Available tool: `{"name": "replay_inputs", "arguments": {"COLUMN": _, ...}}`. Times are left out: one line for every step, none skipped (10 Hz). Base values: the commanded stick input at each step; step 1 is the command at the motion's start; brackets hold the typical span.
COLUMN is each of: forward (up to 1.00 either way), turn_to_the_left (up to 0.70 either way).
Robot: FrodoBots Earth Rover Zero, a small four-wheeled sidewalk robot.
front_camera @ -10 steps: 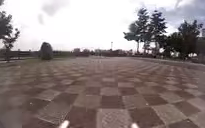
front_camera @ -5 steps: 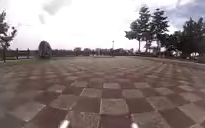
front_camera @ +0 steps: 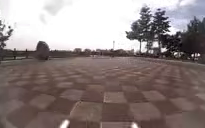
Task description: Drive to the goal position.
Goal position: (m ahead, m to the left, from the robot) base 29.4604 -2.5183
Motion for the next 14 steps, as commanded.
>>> {"name": "replay_inputs", "arguments": {"forward": 1.0, "turn_to_the_left": 0.0}}
{"name": "replay_inputs", "arguments": {"forward": 1.0, "turn_to_the_left": 0.0}}
{"name": "replay_inputs", "arguments": {"forward": 1.0, "turn_to_the_left": 0.0}}
{"name": "replay_inputs", "arguments": {"forward": 1.0, "turn_to_the_left": 0.0}}
{"name": "replay_inputs", "arguments": {"forward": 1.0, "turn_to_the_left": 0.0}}
{"name": "replay_inputs", "arguments": {"forward": 1.0, "turn_to_the_left": 0.0}}
{"name": "replay_inputs", "arguments": {"forward": 1.0, "turn_to_the_left": 0.0}}
{"name": "replay_inputs", "arguments": {"forward": 1.0, "turn_to_the_left": 0.0}}
{"name": "replay_inputs", "arguments": {"forward": 1.0, "turn_to_the_left": 0.0}}
{"name": "replay_inputs", "arguments": {"forward": 1.0, "turn_to_the_left": 0.0}}
{"name": "replay_inputs", "arguments": {"forward": 1.0, "turn_to_the_left": 0.0}}
{"name": "replay_inputs", "arguments": {"forward": 1.0, "turn_to_the_left": 0.0}}
{"name": "replay_inputs", "arguments": {"forward": 1.0, "turn_to_the_left": 0.0}}
{"name": "replay_inputs", "arguments": {"forward": 1.0, "turn_to_the_left": 0.0}}
